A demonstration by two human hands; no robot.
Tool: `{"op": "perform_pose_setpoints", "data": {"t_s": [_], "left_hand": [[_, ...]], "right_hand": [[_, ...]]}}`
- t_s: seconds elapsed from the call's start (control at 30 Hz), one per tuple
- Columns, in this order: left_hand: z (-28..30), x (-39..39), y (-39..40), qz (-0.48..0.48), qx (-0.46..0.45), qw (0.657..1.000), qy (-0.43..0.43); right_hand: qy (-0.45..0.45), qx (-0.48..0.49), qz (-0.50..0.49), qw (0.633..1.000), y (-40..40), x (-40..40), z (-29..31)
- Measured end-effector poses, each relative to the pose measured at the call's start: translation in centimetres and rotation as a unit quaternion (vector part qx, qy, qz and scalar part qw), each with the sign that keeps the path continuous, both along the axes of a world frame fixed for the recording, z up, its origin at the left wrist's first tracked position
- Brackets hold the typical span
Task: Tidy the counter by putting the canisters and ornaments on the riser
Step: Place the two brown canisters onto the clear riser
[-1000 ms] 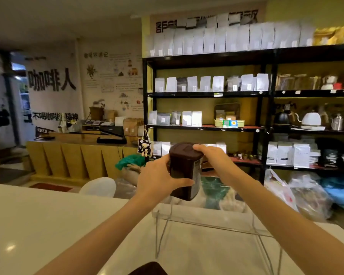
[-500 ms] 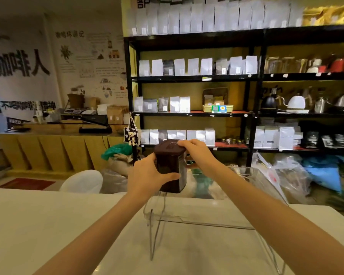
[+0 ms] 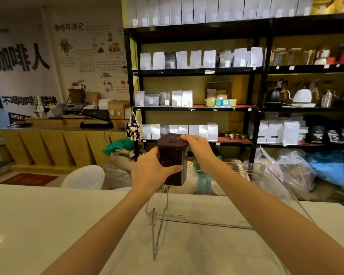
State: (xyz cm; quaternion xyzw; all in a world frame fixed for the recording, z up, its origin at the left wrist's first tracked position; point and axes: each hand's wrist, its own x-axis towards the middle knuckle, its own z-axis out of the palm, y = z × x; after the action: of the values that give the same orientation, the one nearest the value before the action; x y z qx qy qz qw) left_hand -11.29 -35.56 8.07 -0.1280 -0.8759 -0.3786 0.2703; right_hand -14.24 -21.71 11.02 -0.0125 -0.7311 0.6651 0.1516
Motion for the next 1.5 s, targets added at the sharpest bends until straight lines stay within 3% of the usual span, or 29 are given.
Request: {"op": "perform_pose_setpoints", "data": {"t_s": [0.27, 0.5, 0.67, 0.77, 0.87, 1.07, 1.23, 1.37, 1.5], "left_hand": [[-0.5, -0.2, -0.2, -0.029, 0.019, 0.999, -0.030], [-0.4, 0.6, -0.5, -0.105, 0.000, 0.989, -0.106], [0.8, 2.2, -1.5, -0.132, -0.091, 0.965, -0.209], [1.9, 3.7, -2.6, -0.108, -0.195, 0.950, -0.216], [3.0, 5.9, -3.7, -0.101, -0.229, 0.949, -0.194], [3.8, 12.6, -5.8, -0.112, -0.178, 0.971, -0.114], [1.2, 18.2, -7.8, -0.081, -0.153, 0.980, -0.094], [-2.5, 21.8, -9.2, -0.038, -0.090, 0.980, -0.175], [-4.5, 23.9, -9.6, -0.063, 0.004, 0.954, -0.293]], "right_hand": [[0.032, -0.028, -0.011, 0.999, -0.1, -0.1, -0.8], [-0.021, -0.013, 0.007, 1.000, -0.1, 0.9, -0.2], [-0.096, 0.041, 0.040, 0.994, 0.8, 3.3, 0.8], [-0.109, 0.089, 0.061, 0.988, 1.1, 5.1, 0.9], [-0.092, 0.126, 0.072, 0.985, 1.0, 7.1, 0.8], [0.064, 0.225, 0.077, 0.969, -0.1, 13.4, -0.5], [0.117, 0.266, 0.119, 0.950, -1.8, 19.7, -3.0], [0.062, 0.279, 0.155, 0.946, -2.8, 22.7, -5.6], [-0.001, 0.271, 0.159, 0.949, -3.2, 23.2, -8.3]]}}
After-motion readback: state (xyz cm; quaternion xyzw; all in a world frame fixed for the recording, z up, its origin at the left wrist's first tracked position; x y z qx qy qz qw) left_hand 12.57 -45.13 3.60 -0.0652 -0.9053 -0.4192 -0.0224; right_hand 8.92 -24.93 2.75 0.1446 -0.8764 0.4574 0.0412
